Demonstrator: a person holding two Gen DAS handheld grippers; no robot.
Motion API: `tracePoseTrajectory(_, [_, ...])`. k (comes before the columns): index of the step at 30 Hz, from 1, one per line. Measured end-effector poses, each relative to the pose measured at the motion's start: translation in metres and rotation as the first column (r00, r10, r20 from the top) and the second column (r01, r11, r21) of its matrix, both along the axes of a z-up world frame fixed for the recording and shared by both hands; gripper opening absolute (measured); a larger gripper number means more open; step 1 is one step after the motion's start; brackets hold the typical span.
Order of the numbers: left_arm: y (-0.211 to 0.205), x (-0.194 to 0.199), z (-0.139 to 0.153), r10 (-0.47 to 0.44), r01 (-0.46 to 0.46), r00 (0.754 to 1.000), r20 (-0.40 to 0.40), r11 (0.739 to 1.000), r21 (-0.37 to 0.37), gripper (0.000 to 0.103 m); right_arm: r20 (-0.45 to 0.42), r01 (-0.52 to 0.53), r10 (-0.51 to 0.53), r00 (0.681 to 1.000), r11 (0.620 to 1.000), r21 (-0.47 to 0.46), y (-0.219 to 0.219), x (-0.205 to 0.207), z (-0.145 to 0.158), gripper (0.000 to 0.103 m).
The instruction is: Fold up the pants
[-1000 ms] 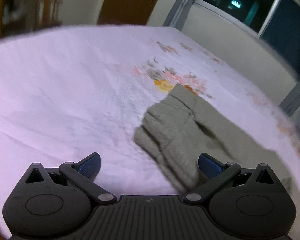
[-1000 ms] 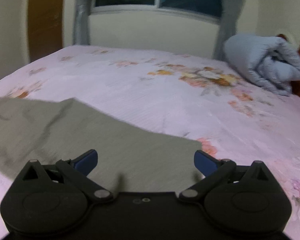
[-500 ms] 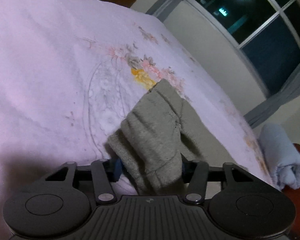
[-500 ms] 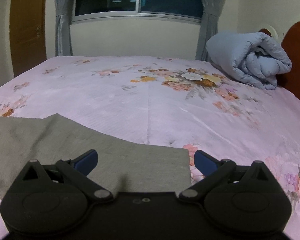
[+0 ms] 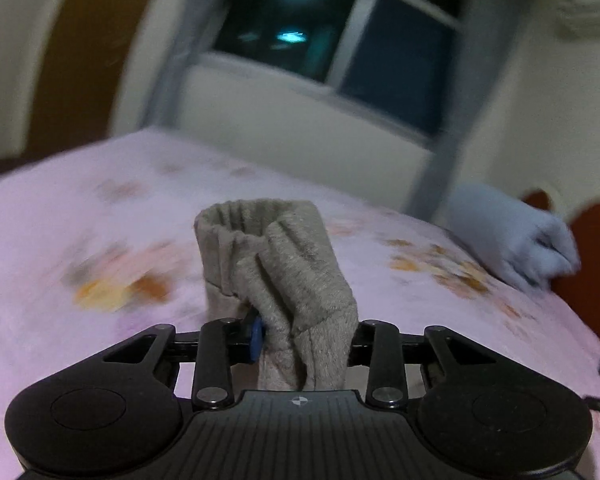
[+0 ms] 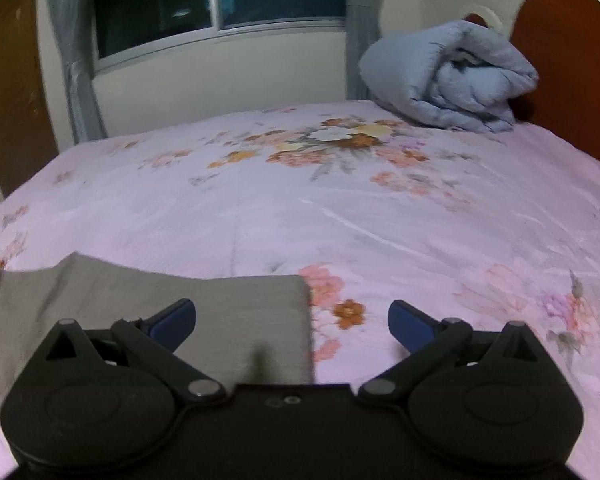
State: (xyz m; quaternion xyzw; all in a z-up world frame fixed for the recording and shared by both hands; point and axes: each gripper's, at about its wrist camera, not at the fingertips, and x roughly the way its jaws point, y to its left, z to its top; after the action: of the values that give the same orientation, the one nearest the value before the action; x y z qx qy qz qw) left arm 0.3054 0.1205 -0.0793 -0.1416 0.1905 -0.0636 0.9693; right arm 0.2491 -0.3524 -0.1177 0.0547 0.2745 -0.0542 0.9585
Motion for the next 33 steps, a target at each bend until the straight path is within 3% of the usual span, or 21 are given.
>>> tracePoseTrajectory(4, [-0.084, 0.008, 0.034, -0.164, 0.158, 0.985, 0.053, 0.982, 0.102, 0.034, 0.010, 0.032, -0.032, 0.999, 0.999, 0.036, -0.026, -0.011, 0.000, 0.097])
tracePoseTrajectory(6, [-0.132, 0.012, 0.040, -0.257, 0.245, 0.964, 0.063, 0.956, 0.159, 0.034, 0.005, 0.050, -0.050, 0.999, 0.997, 0.063, -0.039, -0.015, -0.002, 0.097])
tracePoseTrajectory(11, [-0.238, 0.006, 0.022, -0.441, 0.434, 0.897, -0.009, 0.880, 0.195, 0.034, 0.012, 0.093, -0.095, 0.995, 0.990, 0.106, -0.072, -0.024, -0.004, 0.097])
tracePoseTrajectory(14, [-0.283, -0.001, -0.005, -0.506, 0.509, 0.860, -0.072, 0.833, 0.217, 0.034, 0.013, 0.115, -0.117, 0.993, 0.987, 0.116, -0.088, -0.028, -0.006, 0.097])
tracePoseTrajectory(19, [-0.316, -0.020, -0.036, -0.512, 0.527, 0.849, -0.128, 0.808, 0.262, 0.034, -0.002, 0.155, -0.156, 0.988, 0.981, 0.114, -0.114, -0.031, -0.011, 0.097])
tracePoseTrajectory(23, [-0.320, -0.021, -0.026, -0.490, 0.499, 0.866, -0.102, 0.829, 0.254, 0.034, -0.002, 0.167, -0.168, 0.986, 0.978, 0.123, -0.124, -0.030, -0.014, 0.097])
tracePoseTrajectory(27, [-0.320, -0.032, -0.017, -0.511, 0.502, 0.858, -0.056, 0.811, 0.300, 0.034, -0.006, 0.162, -0.162, 0.987, 0.978, 0.129, -0.124, -0.027, -0.018, 0.097])
tracePoseTrajectory(29, [-0.332, -0.036, -0.021, -0.516, 0.502, 0.853, -0.074, 0.775, 0.384, 0.034, -0.006, 0.157, -0.158, 0.987, 0.980, 0.125, -0.124, -0.026, -0.020, 0.097])
tracePoseTrajectory(33, [-0.376, -0.036, -0.050, -0.533, 0.536, 0.828, -0.175, 0.659, 0.527, 0.043, -0.025, 0.166, -0.164, 0.986, 0.976, 0.141, -0.127, -0.026, -0.027, 0.097])
